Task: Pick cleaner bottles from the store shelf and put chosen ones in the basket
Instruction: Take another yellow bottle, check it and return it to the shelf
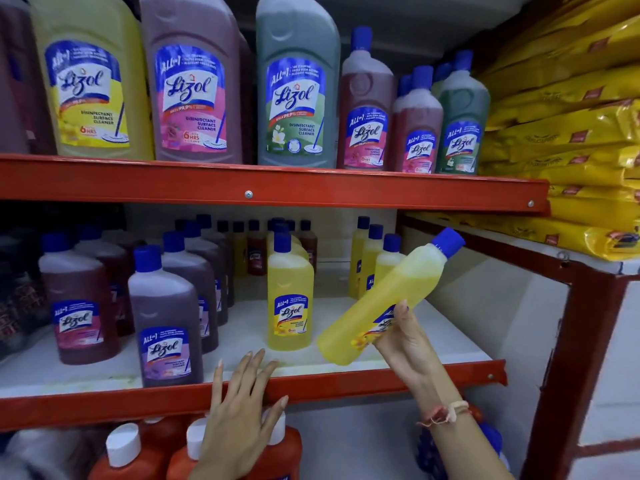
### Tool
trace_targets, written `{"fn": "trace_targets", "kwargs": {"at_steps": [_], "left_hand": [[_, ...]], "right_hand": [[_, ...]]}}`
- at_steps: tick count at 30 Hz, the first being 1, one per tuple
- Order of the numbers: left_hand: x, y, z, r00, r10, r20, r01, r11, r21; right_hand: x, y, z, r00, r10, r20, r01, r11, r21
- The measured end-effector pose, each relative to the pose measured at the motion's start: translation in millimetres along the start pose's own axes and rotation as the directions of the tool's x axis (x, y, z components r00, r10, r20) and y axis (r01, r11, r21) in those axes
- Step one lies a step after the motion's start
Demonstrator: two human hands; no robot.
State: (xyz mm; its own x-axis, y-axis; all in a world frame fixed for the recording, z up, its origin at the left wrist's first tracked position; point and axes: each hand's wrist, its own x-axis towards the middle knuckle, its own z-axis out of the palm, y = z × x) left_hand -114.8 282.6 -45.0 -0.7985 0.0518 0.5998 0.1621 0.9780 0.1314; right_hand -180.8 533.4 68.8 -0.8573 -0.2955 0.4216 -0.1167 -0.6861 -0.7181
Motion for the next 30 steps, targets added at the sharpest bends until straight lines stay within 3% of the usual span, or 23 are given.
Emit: {"fn": "trace_targets", "kwargs": {"at_steps": [5, 13, 21, 30], "left_hand": [[1, 1, -2, 1.000, -0.006, 0.010, 0.006, 1.000, 0.011], [2, 1, -1, 1.000, -0.009, 0.002, 0.009, 1.000, 0.017], [0, 0, 1, 1.000, 0.003, 0.001, -0.003, 0.999, 0.036], [0, 3, -1, 1.000, -0.012, 0.002, 0.012, 0.999, 0.030]], "right_hand": [[6, -20, -16, 1.000, 0.009, -0.014, -0.012, 0.976, -0.219], [15, -48, -47, 0.991, -0.028, -0.131, -0.047, 0.845, -0.532], [10, -35, -71, 0.971, 0.030, -0.236, -0.163, 0.806, -0.569], [11, -36, -74, 0.974, 0.072, -0.213, -0.192, 0.763, -0.617]]}}
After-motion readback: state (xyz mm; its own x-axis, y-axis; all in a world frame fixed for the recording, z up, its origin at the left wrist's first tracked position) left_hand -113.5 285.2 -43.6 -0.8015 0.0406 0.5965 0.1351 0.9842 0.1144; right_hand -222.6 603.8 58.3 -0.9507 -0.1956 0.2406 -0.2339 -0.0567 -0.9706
